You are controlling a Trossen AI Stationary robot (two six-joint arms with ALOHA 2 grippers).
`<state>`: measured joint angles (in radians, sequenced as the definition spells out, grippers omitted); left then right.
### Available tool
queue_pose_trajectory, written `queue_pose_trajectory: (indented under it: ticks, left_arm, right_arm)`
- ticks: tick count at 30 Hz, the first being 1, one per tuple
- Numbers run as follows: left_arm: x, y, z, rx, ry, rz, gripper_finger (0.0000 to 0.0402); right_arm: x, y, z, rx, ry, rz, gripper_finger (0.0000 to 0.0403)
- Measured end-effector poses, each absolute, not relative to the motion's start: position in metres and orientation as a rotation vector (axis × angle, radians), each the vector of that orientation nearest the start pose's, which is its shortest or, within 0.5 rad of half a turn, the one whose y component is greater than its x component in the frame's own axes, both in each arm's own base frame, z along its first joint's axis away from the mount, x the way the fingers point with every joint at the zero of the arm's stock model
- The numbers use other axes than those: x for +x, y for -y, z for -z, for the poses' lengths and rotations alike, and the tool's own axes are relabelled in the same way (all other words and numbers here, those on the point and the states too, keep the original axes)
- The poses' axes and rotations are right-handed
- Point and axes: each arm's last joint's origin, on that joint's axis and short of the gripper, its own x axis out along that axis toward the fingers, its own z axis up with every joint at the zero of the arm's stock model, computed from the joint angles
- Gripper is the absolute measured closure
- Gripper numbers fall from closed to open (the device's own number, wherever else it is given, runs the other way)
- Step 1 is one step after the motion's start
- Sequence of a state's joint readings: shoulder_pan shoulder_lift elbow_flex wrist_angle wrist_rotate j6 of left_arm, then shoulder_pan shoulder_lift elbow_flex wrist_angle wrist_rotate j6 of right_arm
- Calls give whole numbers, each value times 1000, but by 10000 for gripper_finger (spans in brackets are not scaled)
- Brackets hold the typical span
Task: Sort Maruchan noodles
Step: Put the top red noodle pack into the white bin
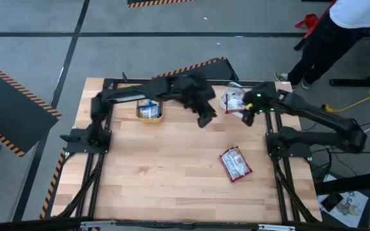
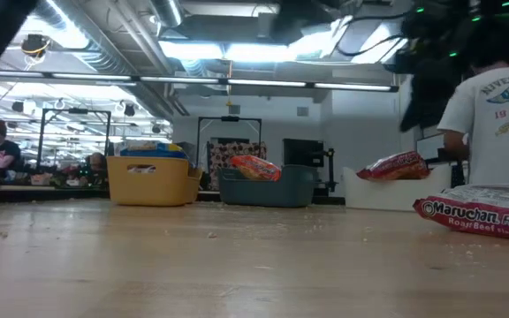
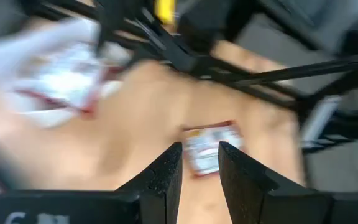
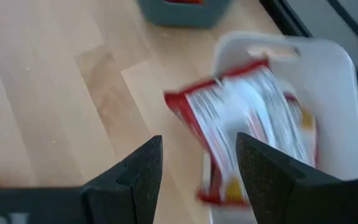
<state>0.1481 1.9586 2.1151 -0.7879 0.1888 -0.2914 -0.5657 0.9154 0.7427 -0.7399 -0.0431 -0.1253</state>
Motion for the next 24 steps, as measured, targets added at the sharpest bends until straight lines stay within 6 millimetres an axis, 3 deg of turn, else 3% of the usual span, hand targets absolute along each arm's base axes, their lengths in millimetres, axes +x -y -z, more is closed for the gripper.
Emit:
queue_pose_trajectory:
  ticks: [7,13,17,24]
  left_arm:
    - [378,-41,-439,-230,-543,-242,305]
    - [349,-35,-462,-196,-505,-310,305]
    - [342,-34,-466,-152,-502,-346,305]
    - [341,-36,-462,-100,-554,-345,305]
  right_arm:
    - [194,83,-229,-16,-1049,324,212]
    - [214,78,-203,-266,-1238,432,212]
    - [222,84,-195,-364,-1269,536,212]
    - [224,100,-196,-297,-1214,684,212]
